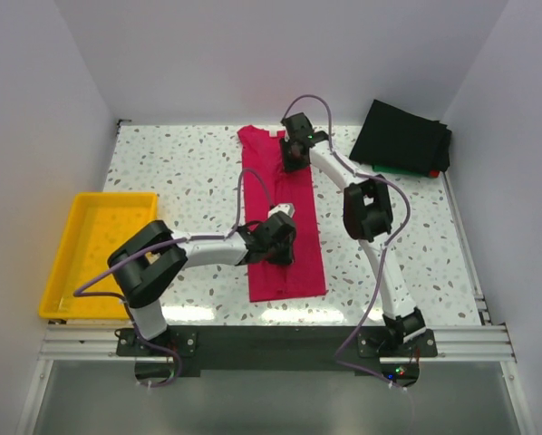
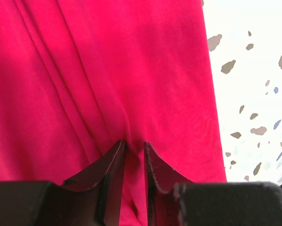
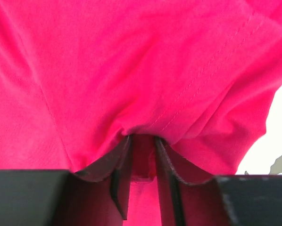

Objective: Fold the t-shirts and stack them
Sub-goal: Fold the tshirt

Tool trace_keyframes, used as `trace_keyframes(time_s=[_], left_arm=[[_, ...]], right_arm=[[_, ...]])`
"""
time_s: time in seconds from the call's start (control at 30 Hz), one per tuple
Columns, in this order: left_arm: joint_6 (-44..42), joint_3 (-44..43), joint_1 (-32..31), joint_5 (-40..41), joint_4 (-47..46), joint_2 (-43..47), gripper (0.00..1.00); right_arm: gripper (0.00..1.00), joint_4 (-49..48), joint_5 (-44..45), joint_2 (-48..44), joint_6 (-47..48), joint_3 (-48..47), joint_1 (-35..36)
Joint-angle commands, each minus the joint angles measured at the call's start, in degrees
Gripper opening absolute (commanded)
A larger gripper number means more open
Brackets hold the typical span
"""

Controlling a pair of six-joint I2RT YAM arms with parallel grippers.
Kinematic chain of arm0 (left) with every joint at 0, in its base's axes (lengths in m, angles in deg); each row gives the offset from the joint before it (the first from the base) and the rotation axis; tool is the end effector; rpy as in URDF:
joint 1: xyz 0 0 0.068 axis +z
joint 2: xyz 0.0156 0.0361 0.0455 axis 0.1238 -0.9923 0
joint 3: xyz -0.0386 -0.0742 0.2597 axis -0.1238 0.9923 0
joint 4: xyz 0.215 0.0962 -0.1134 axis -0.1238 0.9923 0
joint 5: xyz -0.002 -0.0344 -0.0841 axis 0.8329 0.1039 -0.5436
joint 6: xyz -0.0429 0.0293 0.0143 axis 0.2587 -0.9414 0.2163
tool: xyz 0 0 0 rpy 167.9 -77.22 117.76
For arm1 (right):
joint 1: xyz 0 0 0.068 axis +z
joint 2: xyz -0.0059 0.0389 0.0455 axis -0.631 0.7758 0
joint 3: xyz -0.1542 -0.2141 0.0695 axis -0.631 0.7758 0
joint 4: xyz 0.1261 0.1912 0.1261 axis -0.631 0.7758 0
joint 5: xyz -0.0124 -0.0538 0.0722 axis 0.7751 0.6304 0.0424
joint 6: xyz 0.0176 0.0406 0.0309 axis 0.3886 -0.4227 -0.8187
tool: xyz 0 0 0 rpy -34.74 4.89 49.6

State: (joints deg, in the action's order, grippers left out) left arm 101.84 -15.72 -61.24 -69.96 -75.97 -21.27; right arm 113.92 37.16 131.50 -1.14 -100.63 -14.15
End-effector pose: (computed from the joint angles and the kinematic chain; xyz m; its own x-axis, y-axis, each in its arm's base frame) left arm 0.2075 -0.2816 0.1513 -0.8885 -0.0423 -0.4569 0.1672 0.8975 -0.4081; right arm 0.5081 0.2351 0.1675 -0.7931 -0.1043 -0.6001 -0.2163 0.9692 0.1174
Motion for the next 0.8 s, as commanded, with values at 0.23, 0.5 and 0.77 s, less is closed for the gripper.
trace_keyframes(time_s=[0.23,0.5,0.77], left_arm=[[-4.1,-5.3,0.7,-2.9,2.0,5.6,0.35],[-3.0,-1.4,2.4,-1.4,5.1,17.5,0.46],[1.4,10.2,5.3,2.6,12.6,29.6,0.43]], right_arm=[[0.5,1.0,0.5,-9.0,3.5,-1.8,-1.1],[0.61,2.8,1.0,-22.8,-0.1,5.9,-1.1],[0.58,-12.6,-5.6,-48.3,-12.3,51.1,1.4]])
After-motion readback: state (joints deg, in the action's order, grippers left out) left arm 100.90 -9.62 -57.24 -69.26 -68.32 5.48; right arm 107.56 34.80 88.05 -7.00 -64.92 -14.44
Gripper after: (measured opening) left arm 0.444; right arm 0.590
